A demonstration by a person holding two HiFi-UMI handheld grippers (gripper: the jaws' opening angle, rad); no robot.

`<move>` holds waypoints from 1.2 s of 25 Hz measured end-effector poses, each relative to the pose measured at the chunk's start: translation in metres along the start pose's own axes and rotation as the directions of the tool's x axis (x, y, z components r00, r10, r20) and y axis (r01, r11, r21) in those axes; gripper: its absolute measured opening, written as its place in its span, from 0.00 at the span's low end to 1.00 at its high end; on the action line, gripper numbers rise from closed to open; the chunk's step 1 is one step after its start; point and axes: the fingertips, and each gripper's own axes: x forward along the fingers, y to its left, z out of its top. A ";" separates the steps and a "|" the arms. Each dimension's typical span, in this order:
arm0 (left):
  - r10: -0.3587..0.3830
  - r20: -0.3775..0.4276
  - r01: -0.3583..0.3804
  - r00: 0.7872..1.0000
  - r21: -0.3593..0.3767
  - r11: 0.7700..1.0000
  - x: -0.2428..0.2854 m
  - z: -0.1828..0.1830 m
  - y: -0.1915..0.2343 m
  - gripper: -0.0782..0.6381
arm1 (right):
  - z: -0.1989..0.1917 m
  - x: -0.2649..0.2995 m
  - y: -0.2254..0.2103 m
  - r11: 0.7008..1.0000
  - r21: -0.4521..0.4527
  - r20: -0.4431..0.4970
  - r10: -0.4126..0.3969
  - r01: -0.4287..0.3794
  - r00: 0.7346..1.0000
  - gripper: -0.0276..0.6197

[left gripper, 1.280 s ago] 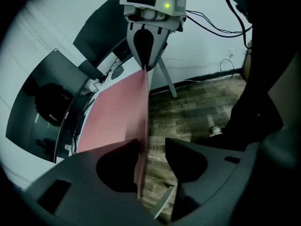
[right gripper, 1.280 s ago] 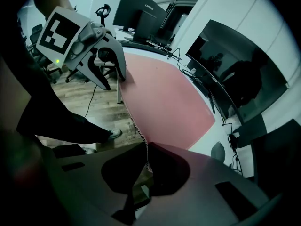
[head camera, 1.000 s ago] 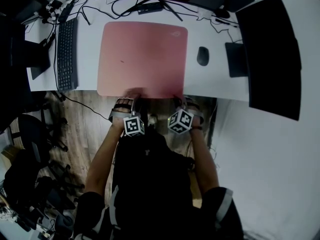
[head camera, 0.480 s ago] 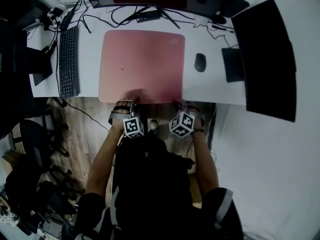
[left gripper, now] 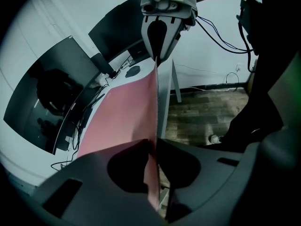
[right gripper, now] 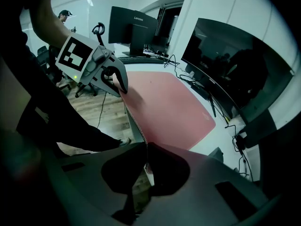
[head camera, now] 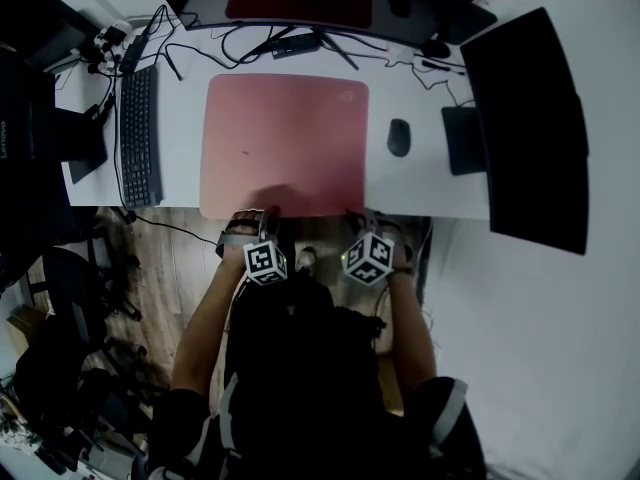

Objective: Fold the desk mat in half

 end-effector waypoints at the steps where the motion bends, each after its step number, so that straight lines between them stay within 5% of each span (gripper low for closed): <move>1: -0.006 0.004 0.006 1.000 0.000 1.000 -0.001 0.001 0.001 0.17 | 0.001 -0.002 -0.001 1.000 0.003 0.000 0.002 -0.002 1.000 0.07; 8: -0.034 0.022 0.033 0.999 0.016 0.999 -0.014 0.010 0.026 0.14 | 0.010 -0.011 -0.016 1.000 0.013 0.008 0.018 -0.018 1.000 0.07; 13: -0.144 0.034 0.143 0.989 0.007 0.990 -0.020 0.012 0.039 0.14 | 0.020 -0.016 -0.029 0.999 0.019 0.011 0.034 -0.034 0.999 0.07; 22: -0.353 0.037 0.354 0.935 -0.004 0.935 -0.020 0.015 0.067 0.14 | 0.039 -0.018 -0.059 0.995 0.042 -0.021 0.092 -0.091 0.996 0.07; 30: -0.434 0.059 0.433 0.899 0.037 0.901 -0.019 0.018 0.099 0.14 | 0.056 -0.018 -0.086 0.992 0.088 -0.043 0.089 -0.085 0.995 0.07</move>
